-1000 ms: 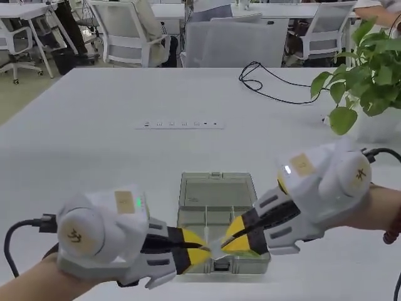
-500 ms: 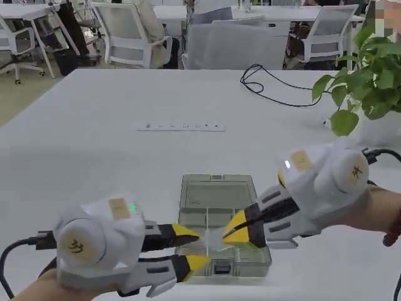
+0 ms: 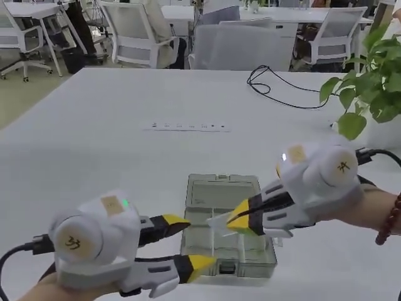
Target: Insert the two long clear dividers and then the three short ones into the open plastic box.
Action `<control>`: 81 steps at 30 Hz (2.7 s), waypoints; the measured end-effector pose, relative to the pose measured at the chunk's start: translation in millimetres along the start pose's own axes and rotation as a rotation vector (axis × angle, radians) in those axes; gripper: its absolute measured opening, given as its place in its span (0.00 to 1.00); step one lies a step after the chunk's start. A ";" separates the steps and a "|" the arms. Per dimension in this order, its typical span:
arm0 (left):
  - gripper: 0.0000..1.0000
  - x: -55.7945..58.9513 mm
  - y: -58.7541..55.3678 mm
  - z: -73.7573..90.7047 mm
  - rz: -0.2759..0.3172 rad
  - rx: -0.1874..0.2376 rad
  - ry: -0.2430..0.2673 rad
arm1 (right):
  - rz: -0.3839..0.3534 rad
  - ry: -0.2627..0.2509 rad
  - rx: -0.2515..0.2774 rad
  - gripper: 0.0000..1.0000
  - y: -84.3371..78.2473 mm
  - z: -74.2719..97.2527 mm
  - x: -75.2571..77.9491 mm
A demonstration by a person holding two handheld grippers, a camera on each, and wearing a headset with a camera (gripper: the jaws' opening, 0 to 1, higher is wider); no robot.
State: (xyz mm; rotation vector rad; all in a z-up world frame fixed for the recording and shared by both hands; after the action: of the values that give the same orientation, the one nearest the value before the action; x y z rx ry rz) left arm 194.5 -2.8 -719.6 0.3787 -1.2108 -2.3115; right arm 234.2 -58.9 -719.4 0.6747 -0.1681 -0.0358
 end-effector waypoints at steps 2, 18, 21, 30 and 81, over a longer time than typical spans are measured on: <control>0.45 -1.0 -1.5 0.8 0.005 -0.001 0.014 | -0.011 -0.005 0.002 0.02 0.5 -2.7 2.8; 0.59 -4.7 -5.5 5.6 0.087 0.015 0.039 | -0.073 -0.028 -0.010 0.02 -2.2 -23.6 19.9; 0.60 -4.2 -6.5 5.8 0.089 0.017 0.040 | -0.075 -0.023 -0.013 0.02 -4.7 -26.5 20.0; 0.62 -5.1 -7.8 5.8 0.093 0.016 0.041 | -0.083 -0.020 -0.014 0.02 -5.6 -30.7 22.1; 0.70 -9.5 -8.7 4.7 0.109 0.011 0.066 | 0.099 0.083 -0.366 0.02 9.4 -76.4 19.1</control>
State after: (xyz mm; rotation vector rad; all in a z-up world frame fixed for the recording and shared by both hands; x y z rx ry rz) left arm 197.7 9.8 -724.0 0.3800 -1.1829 -2.1845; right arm 265.5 -6.0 -769.5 0.3015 -0.1109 0.0551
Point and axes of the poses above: the centre of the closed fingertips' face, and the gripper's own axes: z roughly backward along the fingers, x roughly to its right, y roughly out of its top, the point moved 2 cm from there along z, roughly backward along the fingers, and after that the axes turned 12 degrees about -x, right-handed, at the moved point
